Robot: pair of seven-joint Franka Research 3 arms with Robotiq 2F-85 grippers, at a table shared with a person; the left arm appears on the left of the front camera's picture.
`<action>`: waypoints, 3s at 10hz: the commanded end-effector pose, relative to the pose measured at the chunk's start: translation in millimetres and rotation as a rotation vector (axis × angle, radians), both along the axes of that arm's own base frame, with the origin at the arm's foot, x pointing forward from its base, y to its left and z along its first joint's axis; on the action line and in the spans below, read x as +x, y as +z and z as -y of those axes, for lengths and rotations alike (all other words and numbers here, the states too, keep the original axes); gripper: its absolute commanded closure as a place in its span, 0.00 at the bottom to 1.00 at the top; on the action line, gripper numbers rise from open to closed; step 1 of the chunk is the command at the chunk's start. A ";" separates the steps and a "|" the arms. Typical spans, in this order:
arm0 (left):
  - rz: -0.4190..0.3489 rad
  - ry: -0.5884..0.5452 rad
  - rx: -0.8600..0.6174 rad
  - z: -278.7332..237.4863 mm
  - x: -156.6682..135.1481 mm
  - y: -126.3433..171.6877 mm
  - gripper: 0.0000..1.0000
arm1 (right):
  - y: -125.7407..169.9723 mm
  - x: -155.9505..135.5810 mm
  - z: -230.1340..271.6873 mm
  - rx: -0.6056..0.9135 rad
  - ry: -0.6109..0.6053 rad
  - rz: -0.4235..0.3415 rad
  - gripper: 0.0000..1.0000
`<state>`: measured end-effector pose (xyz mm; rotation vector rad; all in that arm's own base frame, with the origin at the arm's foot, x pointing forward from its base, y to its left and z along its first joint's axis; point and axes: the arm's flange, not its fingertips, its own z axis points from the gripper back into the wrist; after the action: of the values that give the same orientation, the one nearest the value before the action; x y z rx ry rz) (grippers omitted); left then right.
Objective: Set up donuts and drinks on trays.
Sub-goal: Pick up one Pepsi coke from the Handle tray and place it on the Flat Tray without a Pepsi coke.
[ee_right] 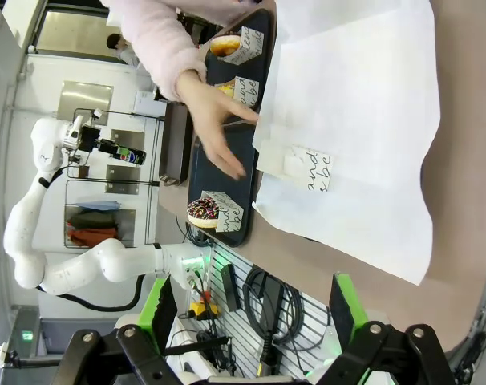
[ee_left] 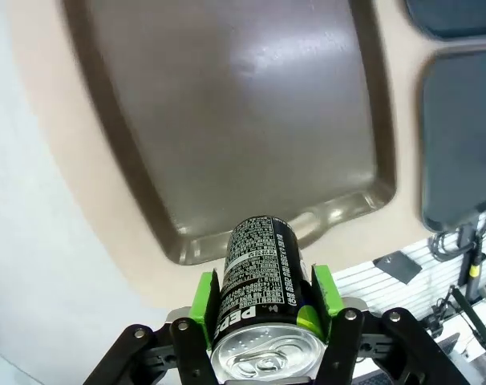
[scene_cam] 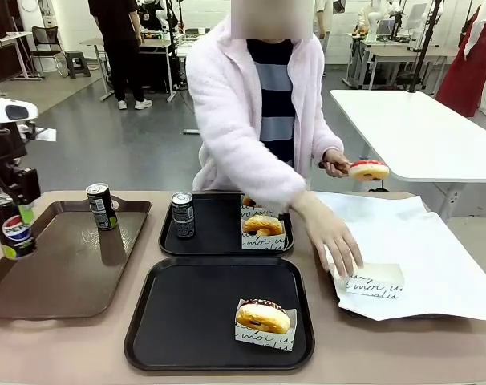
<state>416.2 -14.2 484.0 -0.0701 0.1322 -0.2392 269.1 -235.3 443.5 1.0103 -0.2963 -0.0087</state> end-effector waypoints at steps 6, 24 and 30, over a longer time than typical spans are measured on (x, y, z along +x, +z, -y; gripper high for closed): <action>-0.065 -0.298 -0.007 138.1 -81.5 -19.7 0.42 | 0.6 0.3 0.6 0.013 0.002 0.015 0.00; -0.048 -0.353 -0.027 190.0 -96.4 -20.6 0.42 | 0.6 0.3 0.6 0.013 0.002 0.015 0.00; -0.019 -0.396 -0.009 155.5 -136.9 -17.5 0.42 | 0.6 0.3 0.6 0.013 0.002 0.015 0.00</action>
<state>270.9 -164.1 469.6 -0.0544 0.1800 -0.6289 268.9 -235.3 443.4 1.0103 -0.2952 -0.0095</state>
